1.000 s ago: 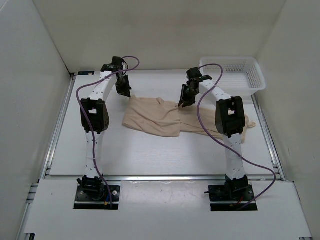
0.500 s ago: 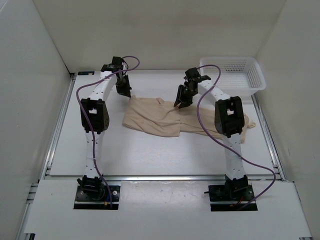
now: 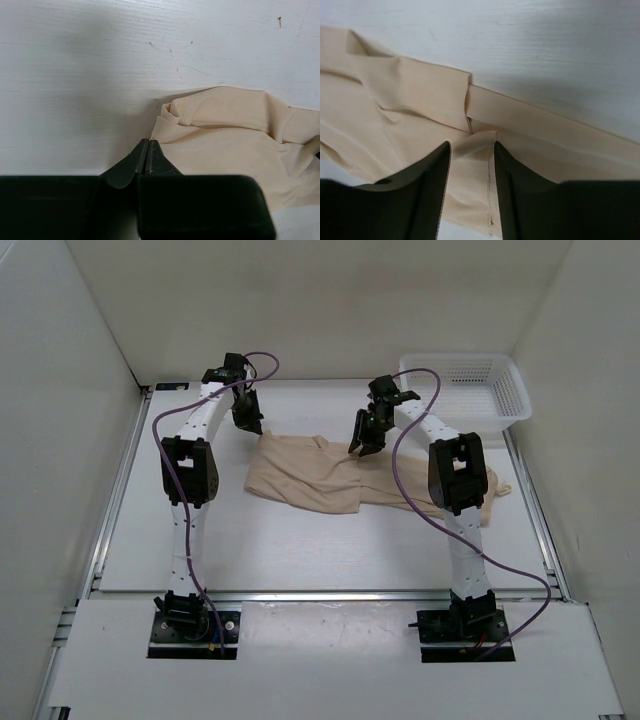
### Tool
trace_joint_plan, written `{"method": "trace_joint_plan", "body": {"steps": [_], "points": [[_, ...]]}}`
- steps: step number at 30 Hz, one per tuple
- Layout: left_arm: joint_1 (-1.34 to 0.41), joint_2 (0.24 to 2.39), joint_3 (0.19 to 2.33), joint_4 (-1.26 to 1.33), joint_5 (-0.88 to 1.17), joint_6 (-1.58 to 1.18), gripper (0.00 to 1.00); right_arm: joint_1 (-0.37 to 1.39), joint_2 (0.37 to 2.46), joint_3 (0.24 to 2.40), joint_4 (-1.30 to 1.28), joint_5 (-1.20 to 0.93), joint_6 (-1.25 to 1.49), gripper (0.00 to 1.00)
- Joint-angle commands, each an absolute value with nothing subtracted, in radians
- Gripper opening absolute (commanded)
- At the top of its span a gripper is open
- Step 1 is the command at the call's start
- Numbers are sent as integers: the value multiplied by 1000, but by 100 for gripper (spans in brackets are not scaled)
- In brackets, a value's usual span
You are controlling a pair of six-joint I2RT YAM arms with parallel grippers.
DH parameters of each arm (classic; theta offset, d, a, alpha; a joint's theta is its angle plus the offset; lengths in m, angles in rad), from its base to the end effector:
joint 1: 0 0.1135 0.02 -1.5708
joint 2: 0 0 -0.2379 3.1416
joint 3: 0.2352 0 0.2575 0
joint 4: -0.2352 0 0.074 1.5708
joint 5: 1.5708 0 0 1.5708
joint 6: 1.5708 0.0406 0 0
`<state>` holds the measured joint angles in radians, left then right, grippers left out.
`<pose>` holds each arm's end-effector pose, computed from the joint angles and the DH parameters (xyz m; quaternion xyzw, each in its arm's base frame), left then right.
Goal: Fold and stack the trousers
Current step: Fold the trousers
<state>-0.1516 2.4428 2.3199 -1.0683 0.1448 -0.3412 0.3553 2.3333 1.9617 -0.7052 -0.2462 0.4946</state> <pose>0.4937 -0.0814 0.1893 -0.0791 0.9764 -0.1148 0.1652 0.4589 0.1808 0.1507 0.0370 0.9621 0.2085 0.1720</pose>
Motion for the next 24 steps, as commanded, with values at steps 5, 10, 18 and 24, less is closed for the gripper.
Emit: {"method": "trace_joint_plan", "body": {"steps": [5, 10, 18, 24], "points": [[-144, 2376, 2358, -1049, 169, -344, 11, 364, 2322, 2011, -732, -181, 469, 65], [-144, 2376, 2349, -1049, 169, -344, 11, 364, 2353, 2022, -723, -225, 469, 68], [-144, 2376, 2349, -1049, 169, -353, 11, 364, 2387, 2042, -723, -261, 479, 52], [-144, 2376, 2339, -1040, 169, -353, 11, 364, 2387, 2033, -713, -261, 479, 50]]}}
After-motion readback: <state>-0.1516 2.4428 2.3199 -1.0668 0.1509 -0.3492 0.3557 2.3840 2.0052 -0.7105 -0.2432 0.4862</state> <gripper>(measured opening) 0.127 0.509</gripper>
